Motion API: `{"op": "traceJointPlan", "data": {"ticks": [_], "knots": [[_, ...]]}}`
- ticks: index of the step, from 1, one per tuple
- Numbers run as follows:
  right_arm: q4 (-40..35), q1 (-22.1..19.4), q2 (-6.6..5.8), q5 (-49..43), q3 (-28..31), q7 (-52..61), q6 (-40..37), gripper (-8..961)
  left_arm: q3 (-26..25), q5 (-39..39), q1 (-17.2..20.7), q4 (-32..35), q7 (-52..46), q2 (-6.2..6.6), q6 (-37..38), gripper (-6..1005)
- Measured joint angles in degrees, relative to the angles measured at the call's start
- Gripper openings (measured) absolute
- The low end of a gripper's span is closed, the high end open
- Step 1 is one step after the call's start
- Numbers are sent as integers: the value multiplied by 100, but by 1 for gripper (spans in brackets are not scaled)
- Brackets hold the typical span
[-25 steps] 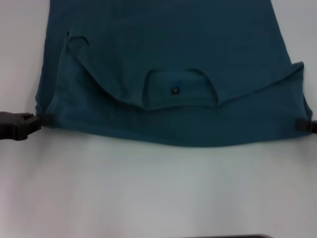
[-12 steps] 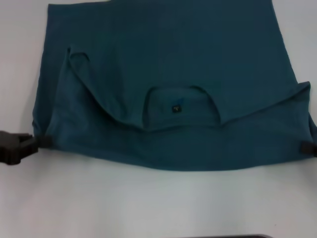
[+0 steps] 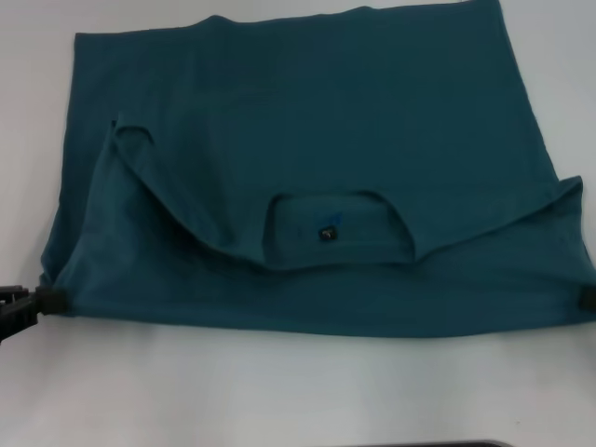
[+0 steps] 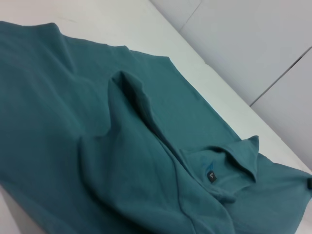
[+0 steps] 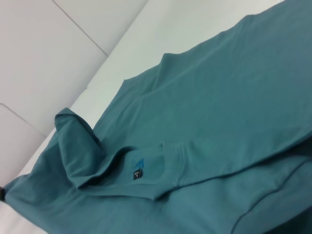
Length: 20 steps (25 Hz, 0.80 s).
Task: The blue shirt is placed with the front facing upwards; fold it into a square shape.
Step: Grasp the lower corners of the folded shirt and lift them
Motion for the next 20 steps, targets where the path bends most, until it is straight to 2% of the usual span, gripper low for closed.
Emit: {"op": "traceJointPlan", "data": {"ticks": [12, 20], "knots": [[136, -254, 39, -25, -35, -223, 347, 126, -20, 192, 95, 222, 161, 33, 186, 35], [142, -284, 70, -186, -28, -314, 439, 130, -22, 232, 253, 334, 260, 54, 226, 34]]}}
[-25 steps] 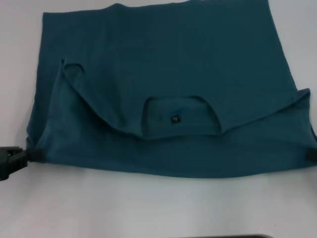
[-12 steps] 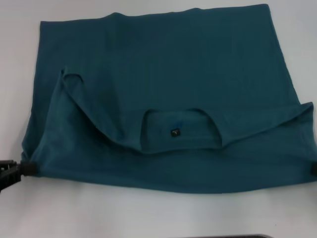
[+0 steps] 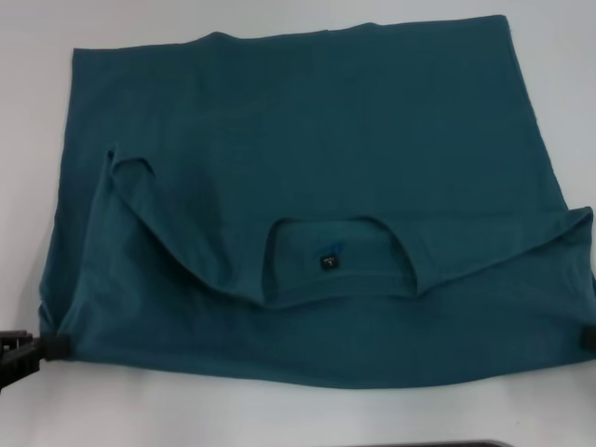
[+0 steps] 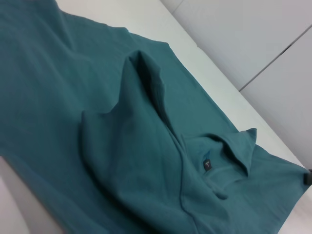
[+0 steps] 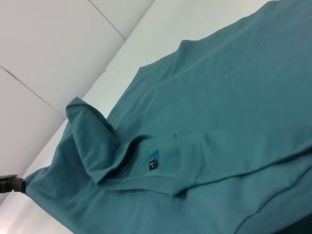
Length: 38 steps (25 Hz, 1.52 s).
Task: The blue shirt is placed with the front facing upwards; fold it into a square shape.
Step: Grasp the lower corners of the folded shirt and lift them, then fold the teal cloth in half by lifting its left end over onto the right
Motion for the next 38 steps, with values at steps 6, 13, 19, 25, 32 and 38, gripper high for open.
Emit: {"op": "traceJointPlan", "data": {"ticks": [6, 13, 19, 25, 32, 38], "knots": [[0, 12, 4, 5, 35, -12, 45, 132, -55, -5, 99, 6, 90, 1, -1, 35], [0, 150, 4, -4, 36, 19, 48, 136, -60, 30, 30, 100, 123, -2, -50, 36], [6, 164, -24, 38, 36, 36, 48, 138, -118, 41, 23, 109, 126, -3, -63, 35], [9, 160, -26, 40, 36, 7, 47, 141, -140, 70, 23, 132, 126, -1, -67, 34], [9, 25, 59, 46, 36, -188, 128, 144, -210, 71, -38, 148, 126, 48, -155, 36], [8, -102, 146, 28, 36, -278, 146, 147, -202, 77, -202, 359, 126, 191, -219, 35]]}}
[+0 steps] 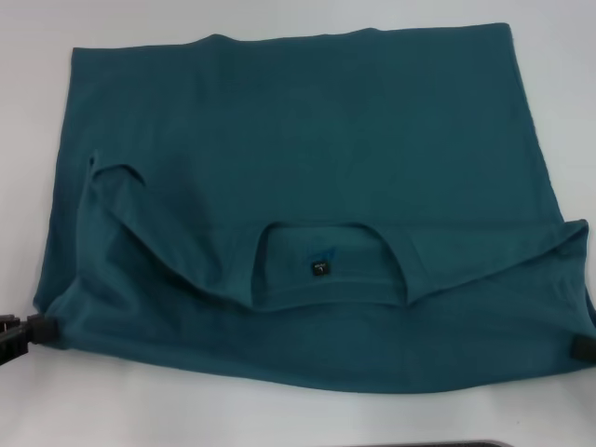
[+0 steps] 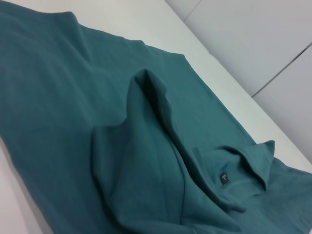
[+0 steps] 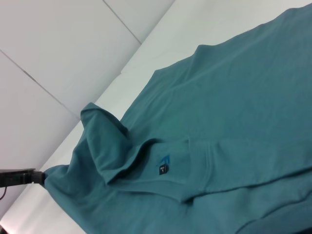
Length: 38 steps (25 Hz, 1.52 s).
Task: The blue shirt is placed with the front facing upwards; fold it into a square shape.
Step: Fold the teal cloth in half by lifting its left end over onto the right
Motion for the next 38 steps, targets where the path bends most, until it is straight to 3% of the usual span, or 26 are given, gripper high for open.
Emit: {"op": "traceJointPlan", "data": {"ticks": [5, 12, 21, 29, 38], "knots": [[0, -70, 38, 24, 17, -26, 20, 149, 30, 1, -77, 163, 0, 93, -70, 34], [0, 124, -2, 54, 26, 20, 20, 152, -1, -1, -95, 167, -6, 80, -80, 36], [105, 507, -162, 269, 26, 350, -55, 157, -395, -43, -225, 133, -31, 56, -34, 35], [199, 1064, -282, 368, 26, 818, -353, 160, -676, -48, -815, 159, -69, 87, -200, 34], [142, 1964, -245, 366, -5, 1096, -1497, 164, -769, -38, -1845, 327, -456, 29, -1411, 35]]}}
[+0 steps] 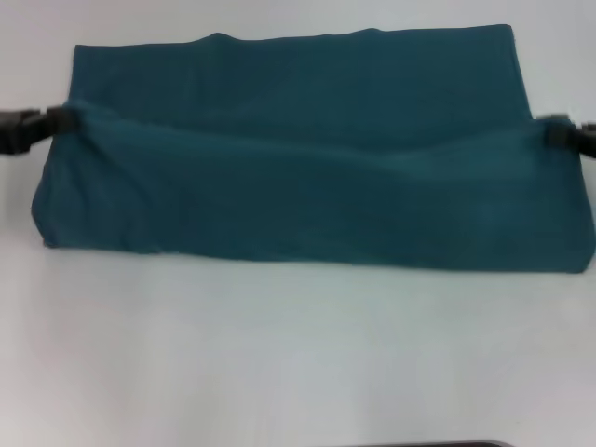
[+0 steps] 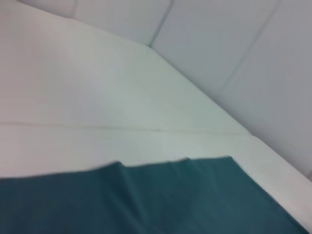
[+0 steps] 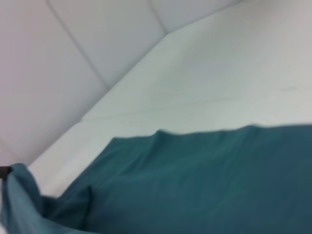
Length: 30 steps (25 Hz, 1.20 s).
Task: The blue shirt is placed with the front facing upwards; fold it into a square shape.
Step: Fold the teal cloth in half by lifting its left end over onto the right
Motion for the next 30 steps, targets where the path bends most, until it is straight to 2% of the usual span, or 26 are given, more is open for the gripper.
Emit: {"op": "traceJointPlan", "data": {"ticks": [8, 16, 22, 26, 30], "knots": [[-111, 664, 212, 47, -213, 79, -1449, 168, 72, 26, -472, 294, -143, -12, -1255, 35], [-450, 1101, 359, 144, -858, 114, -3069, 171, 98, -14, -663, 318, -143, -157, -2224, 36], [-635, 1178, 330, 725, -1443, 84, -3759, 174, 242, -19, -858, 461, -90, -227, -2821, 34], [-728, 1321, 260, 815, -1533, 81, -3882, 176, 433, -25, -940, 493, -95, -279, -3121, 36], [-748, 1474, 240, 808, -1536, 74, -4009, 178, 461, -33, -1042, 470, -100, -309, -3249, 35]]}}
